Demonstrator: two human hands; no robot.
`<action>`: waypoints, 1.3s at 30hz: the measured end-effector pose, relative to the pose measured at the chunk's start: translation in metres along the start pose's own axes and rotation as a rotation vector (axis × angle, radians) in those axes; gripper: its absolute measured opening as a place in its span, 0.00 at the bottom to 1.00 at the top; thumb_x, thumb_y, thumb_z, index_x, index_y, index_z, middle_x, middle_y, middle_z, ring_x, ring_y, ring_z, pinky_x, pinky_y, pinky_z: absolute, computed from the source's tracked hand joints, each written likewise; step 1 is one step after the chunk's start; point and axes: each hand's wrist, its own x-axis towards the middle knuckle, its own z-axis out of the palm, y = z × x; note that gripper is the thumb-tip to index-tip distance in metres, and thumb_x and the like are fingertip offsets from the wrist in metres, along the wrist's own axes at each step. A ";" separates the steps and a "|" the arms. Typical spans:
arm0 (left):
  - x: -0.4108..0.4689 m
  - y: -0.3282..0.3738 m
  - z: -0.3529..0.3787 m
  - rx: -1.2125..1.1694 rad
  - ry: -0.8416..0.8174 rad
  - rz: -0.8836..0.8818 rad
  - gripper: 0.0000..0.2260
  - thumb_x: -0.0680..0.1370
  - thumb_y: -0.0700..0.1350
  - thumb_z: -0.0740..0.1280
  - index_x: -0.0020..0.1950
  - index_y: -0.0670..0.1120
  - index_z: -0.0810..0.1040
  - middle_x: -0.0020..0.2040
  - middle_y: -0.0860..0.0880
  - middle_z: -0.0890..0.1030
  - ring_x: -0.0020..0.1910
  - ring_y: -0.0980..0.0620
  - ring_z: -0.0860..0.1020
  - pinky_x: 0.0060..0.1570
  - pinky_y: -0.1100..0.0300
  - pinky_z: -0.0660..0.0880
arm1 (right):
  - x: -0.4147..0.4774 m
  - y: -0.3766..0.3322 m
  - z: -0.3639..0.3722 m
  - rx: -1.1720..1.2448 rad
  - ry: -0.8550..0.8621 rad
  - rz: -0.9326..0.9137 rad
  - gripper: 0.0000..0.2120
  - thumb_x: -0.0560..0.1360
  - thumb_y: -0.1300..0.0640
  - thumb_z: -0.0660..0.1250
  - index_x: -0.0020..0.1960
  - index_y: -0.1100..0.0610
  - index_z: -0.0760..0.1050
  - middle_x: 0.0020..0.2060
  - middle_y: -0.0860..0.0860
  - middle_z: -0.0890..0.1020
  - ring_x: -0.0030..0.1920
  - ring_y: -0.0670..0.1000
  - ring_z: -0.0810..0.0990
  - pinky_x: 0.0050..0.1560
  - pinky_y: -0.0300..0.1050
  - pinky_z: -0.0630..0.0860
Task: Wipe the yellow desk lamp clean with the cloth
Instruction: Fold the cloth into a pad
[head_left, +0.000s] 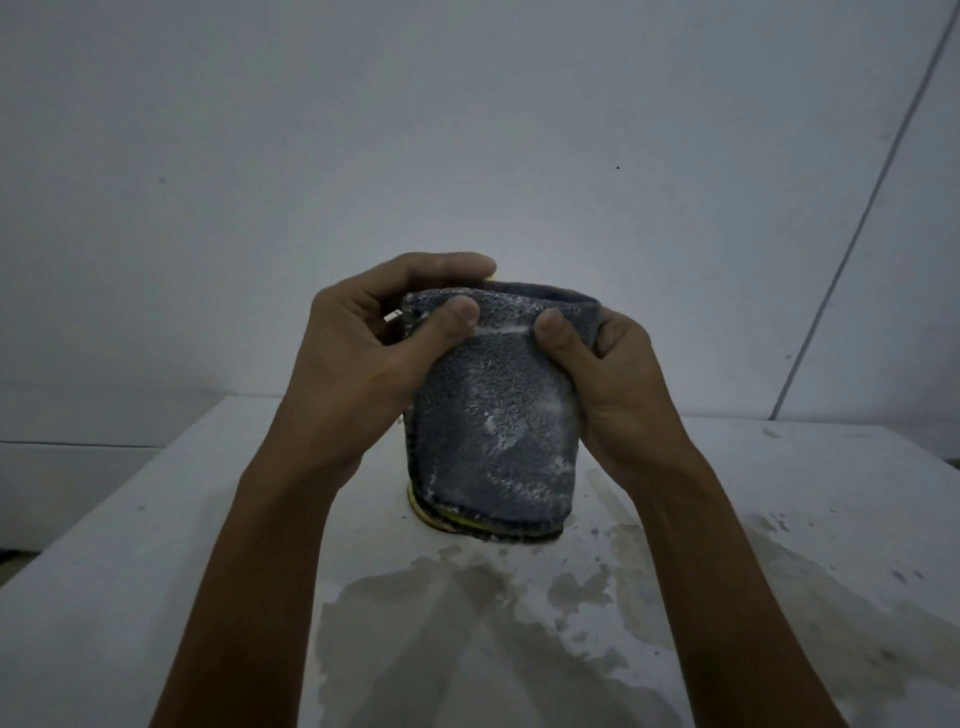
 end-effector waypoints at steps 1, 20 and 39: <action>-0.001 0.000 0.000 0.006 0.002 -0.017 0.14 0.76 0.43 0.72 0.61 0.48 0.83 0.51 0.50 0.86 0.50 0.52 0.85 0.49 0.62 0.81 | 0.000 0.000 0.001 0.010 0.030 0.021 0.20 0.74 0.52 0.67 0.61 0.62 0.80 0.54 0.59 0.86 0.55 0.59 0.85 0.54 0.52 0.82; -0.003 -0.008 0.017 -0.043 -0.077 -0.211 0.13 0.74 0.41 0.74 0.57 0.50 0.81 0.54 0.49 0.86 0.55 0.49 0.85 0.51 0.51 0.83 | 0.002 -0.007 -0.024 -0.172 -0.073 0.017 0.28 0.70 0.46 0.77 0.65 0.58 0.76 0.60 0.58 0.83 0.61 0.60 0.82 0.60 0.62 0.79; -0.003 -0.003 -0.007 -0.106 -0.114 -0.324 0.29 0.71 0.44 0.74 0.72 0.54 0.75 0.60 0.49 0.85 0.57 0.48 0.85 0.57 0.52 0.82 | 0.000 -0.008 -0.009 0.127 -0.043 0.262 0.28 0.68 0.54 0.72 0.66 0.62 0.75 0.58 0.58 0.84 0.59 0.59 0.84 0.57 0.52 0.82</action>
